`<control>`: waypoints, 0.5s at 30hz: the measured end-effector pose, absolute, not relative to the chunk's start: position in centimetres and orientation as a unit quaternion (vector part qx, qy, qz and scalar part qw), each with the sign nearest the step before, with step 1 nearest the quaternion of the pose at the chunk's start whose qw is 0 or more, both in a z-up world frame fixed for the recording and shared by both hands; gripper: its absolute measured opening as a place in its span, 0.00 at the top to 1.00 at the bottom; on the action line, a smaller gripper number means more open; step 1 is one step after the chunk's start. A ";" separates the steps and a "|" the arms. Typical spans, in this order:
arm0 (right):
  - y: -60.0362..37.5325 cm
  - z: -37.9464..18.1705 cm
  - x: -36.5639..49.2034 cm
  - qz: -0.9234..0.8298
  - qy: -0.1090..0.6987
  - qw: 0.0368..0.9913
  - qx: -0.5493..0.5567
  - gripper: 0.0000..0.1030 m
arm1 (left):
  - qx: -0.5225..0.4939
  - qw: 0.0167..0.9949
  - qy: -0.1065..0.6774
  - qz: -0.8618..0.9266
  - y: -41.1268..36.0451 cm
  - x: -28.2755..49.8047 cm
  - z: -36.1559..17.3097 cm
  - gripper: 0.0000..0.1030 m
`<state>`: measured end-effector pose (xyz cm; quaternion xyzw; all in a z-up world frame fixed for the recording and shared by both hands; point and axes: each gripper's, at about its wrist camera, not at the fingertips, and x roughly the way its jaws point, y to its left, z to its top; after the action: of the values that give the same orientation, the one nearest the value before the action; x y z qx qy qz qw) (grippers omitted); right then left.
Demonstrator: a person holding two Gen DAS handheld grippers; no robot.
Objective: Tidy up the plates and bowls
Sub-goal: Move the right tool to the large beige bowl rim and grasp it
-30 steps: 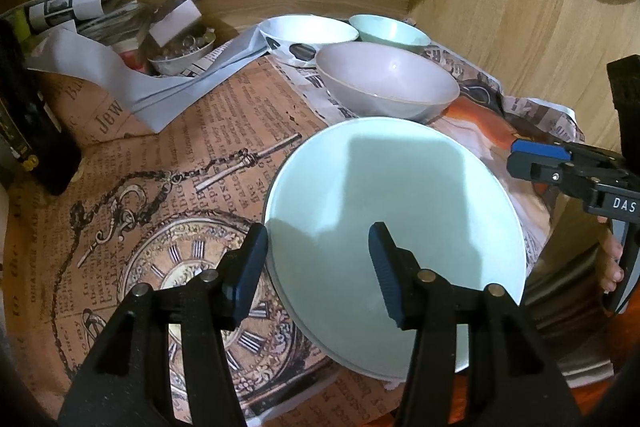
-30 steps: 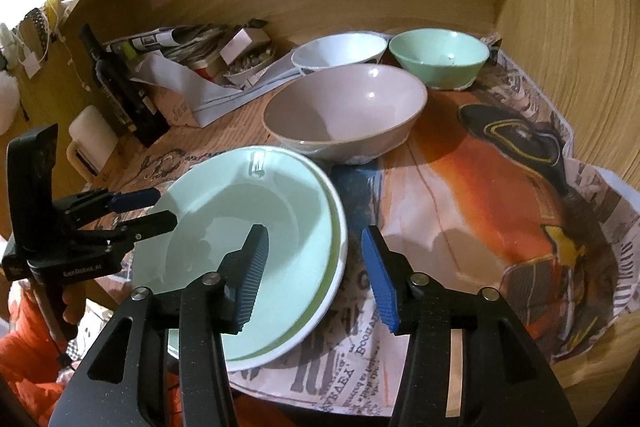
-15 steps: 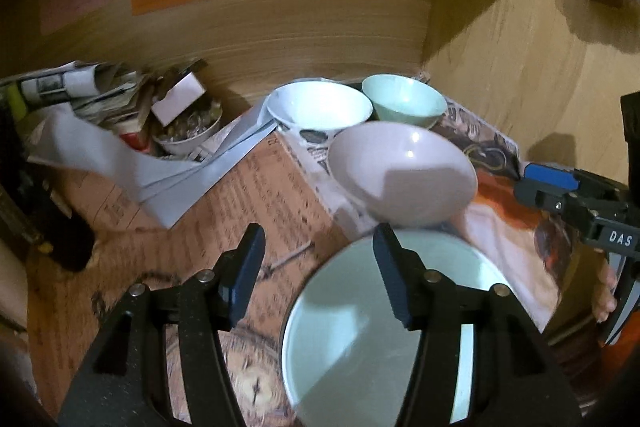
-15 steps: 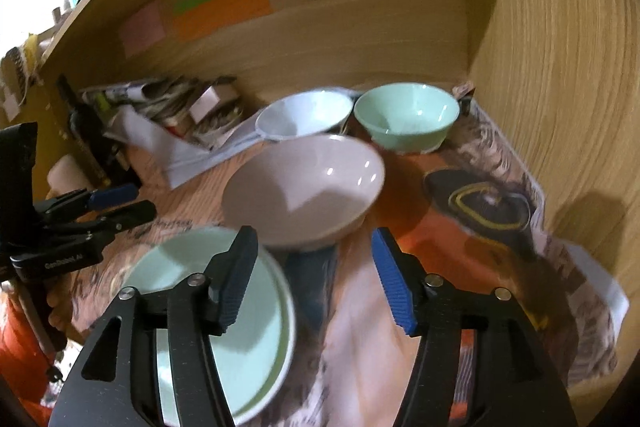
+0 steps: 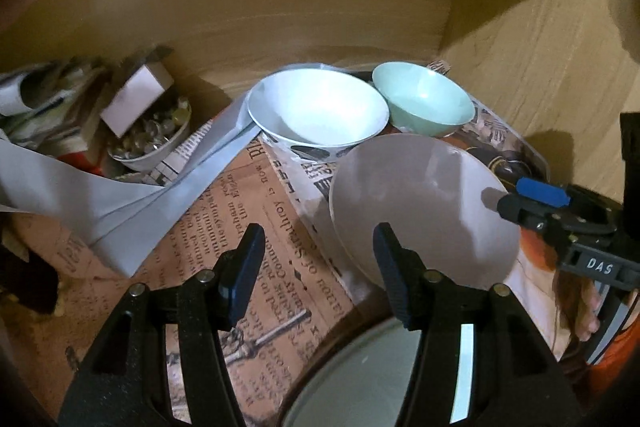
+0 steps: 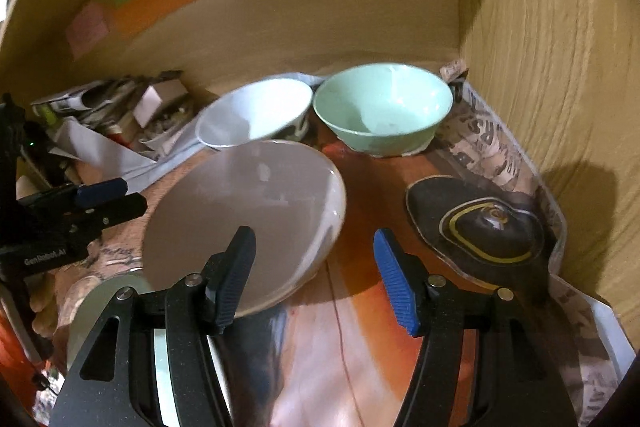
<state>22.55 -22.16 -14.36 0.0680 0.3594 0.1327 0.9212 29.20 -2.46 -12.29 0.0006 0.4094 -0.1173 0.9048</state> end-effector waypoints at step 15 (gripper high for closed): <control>-21.7 -16.0 24.3 0.156 0.389 0.905 0.080 0.68 | -0.022 0.878 0.450 -0.161 -3.0 32.1 -14.8 0.68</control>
<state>24.26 -21.67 -15.96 0.0802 0.3886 0.1561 0.9045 32.14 -2.99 -14.83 -0.0220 0.4500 -0.1607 0.8782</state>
